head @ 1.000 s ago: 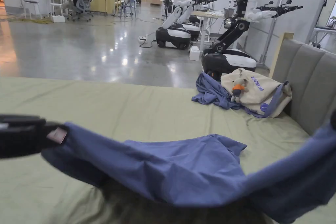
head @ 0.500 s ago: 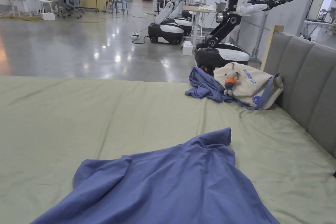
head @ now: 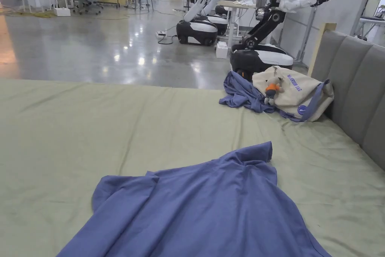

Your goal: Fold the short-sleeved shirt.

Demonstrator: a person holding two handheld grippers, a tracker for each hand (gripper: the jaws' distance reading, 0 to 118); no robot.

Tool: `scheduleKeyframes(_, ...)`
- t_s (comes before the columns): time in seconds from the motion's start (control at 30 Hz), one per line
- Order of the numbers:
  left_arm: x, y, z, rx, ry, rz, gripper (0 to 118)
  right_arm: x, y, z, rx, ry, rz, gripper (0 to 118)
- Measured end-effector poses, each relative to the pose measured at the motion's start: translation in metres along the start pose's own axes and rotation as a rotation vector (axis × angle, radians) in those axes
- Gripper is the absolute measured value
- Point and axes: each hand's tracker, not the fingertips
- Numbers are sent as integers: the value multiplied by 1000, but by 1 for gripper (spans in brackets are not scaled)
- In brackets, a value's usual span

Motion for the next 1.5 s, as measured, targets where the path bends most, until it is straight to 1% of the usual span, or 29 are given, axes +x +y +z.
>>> scheduleKeyframes(0.07,0,16,3,114,57,-15,83,-13,21,-6,112,39,-1,86)
scheduleKeyframes(0.1,2,23,3,152,70,-32,83,-23,29,-10,180,35,25,88)
scheduleKeyframes(0.13,4,28,3,189,77,-39,83,-33,35,-13,259,17,58,88)
scheduleKeyframes(0.17,6,31,3,225,83,-40,83,-46,37,-16,348,-21,105,88)
scheduleKeyframes(0.23,13,27,5,276,71,-9,83,-68,33,-23,472,-95,169,88)
scheduleKeyframes(0.27,17,22,7,308,87,7,83,-81,25,-29,502,-138,198,88)
scheduleKeyframes(0.3,24,17,8,318,134,-5,81,-91,17,-33,520,-156,217,86)
scheduleKeyframes(0.33,32,9,9,339,186,-25,70,-99,9,-38,515,-142,234,76)
scheduleKeyframes(0.37,39,1,12,368,220,-23,44,-94,-4,-40,502,-138,210,49)
scheduleKeyframes(0.4,42,-3,14,384,227,-26,4,-92,-11,-42,491,-125,184,5)
scheduleKeyframes(0.43,44,-8,14,368,237,-17,1,-94,-18,-46,472,-136,125,2)
scheduleKeyframes(0.47,44,-12,13,359,215,1,1,-96,-25,-50,462,-121,95,2)
scheduleKeyframes(0.5,42,-14,11,319,158,20,1,-94,-27,-54,427,-44,101,2)
scheduleKeyframes(0.53,41,-16,9,304,152,40,1,-93,-28,-59,403,-36,101,2)
scheduleKeyframes(0.57,40,-19,8,311,161,40,1,-94,-29,-62,402,-60,105,2)
scheduleKeyframes(0.7,30,-10,-3,275,130,2,1,-89,-25,-60,404,-41,108,2)
scheduleKeyframes(0.73,25,-5,-10,250,93,-3,3,-88,-25,-59,405,-35,105,2)
scheduleKeyframes(0.77,19,3,-19,245,59,-2,25,-88,-22,-59,399,-27,97,2)
scheduleKeyframes(0.83,5,17,-47,220,5,19,116,-88,-19,-60,392,-13,90,2)
scheduleKeyframes(0.87,-2,24,-67,165,-13,12,118,-87,-19,-60,390,-7,89,2)
scheduleKeyframes(0.93,-18,35,-110,156,-40,-24,118,-91,-16,-62,388,-7,101,2)
scheduleKeyframes(1.0,-36,47,-165,50,-30,-80,118,-91,-15,-64,381,7,107,2)
scheduleKeyframes(1.03,-46,51,-195,20,-38,-81,118,-92,-15,-66,377,10,110,2)
scheduleKeyframes(1.07,-58,54,-221,-22,-83,-72,118,-93,-14,-68,370,17,113,2)
scheduleKeyframes(1.17,-85,61,-298,-163,-84,-41,118,-94,-10,-75,346,25,129,2)
scheduleKeyframes(1.23,-103,60,-337,-238,-108,8,118,-95,-8,-80,336,24,139,2)
scheduleKeyframes(1.3,-118,55,-369,-277,-90,31,118,-94,-6,-85,322,23,152,2)
scheduleKeyframes(1.4,-127,47,-395,-321,-113,39,118,-90,-4,-93,296,25,143,2)
scheduleKeyframes(1.5,-115,36,-399,-345,-117,30,118,-86,-6,-101,273,11,134,2)
